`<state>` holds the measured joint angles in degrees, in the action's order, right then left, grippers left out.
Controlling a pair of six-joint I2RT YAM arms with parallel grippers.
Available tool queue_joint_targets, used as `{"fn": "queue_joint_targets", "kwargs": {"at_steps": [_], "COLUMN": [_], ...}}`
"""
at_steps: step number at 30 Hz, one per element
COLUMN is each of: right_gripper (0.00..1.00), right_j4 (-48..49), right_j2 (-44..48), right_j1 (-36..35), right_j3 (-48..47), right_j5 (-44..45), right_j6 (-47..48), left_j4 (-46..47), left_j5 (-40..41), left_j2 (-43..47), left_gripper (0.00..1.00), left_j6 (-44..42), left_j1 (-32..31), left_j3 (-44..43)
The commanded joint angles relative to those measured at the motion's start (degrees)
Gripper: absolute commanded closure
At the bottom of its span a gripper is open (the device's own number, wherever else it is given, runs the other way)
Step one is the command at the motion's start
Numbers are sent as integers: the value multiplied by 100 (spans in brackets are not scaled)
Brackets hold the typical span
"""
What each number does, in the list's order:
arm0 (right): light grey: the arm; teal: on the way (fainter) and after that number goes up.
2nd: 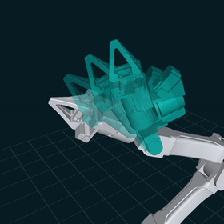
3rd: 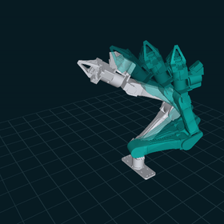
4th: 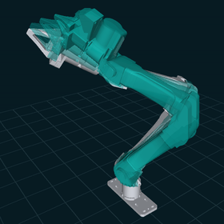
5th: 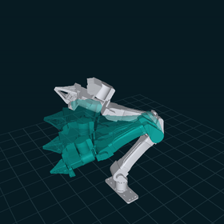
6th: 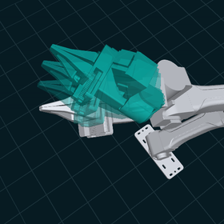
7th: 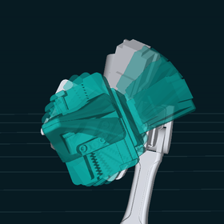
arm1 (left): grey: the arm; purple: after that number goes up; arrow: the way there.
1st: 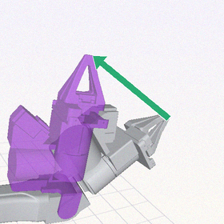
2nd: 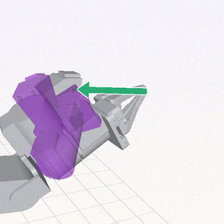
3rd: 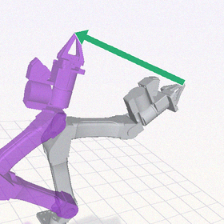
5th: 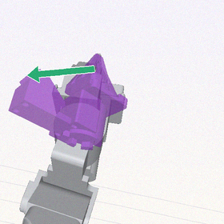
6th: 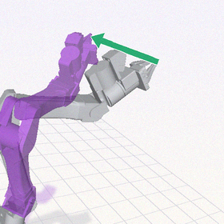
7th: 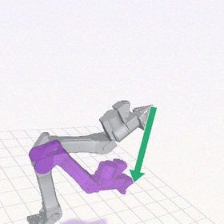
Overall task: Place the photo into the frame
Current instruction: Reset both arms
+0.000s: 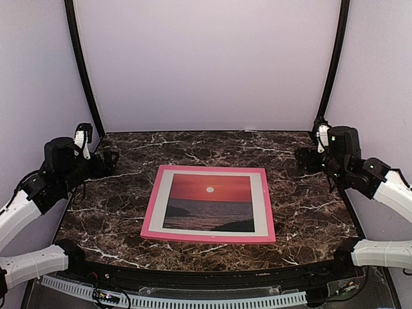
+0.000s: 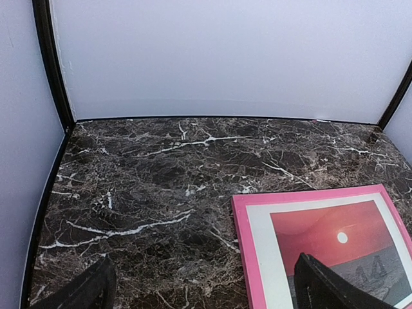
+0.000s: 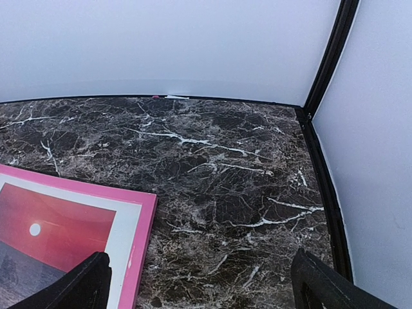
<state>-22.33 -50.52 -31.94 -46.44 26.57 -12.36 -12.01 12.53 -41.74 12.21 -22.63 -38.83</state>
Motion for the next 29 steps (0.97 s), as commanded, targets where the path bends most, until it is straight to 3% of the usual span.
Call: {"fn": "queue_joint_targets", "kwargs": {"at_steps": [1,29], "right_gripper": [1,1], "right_j4": [202,184], "right_j2": [95,157], "right_j1": [-13,-10], "right_j3": [20,96], "right_j5": [106,112], "right_j6": [58,-15], "left_j4": [148,251], "left_j5": [-115,-260], "left_j2": [113,223], "left_gripper": [1,1], "left_j6": [-17,123], "left_j1": [31,31], "left_j3": [86,195]}}
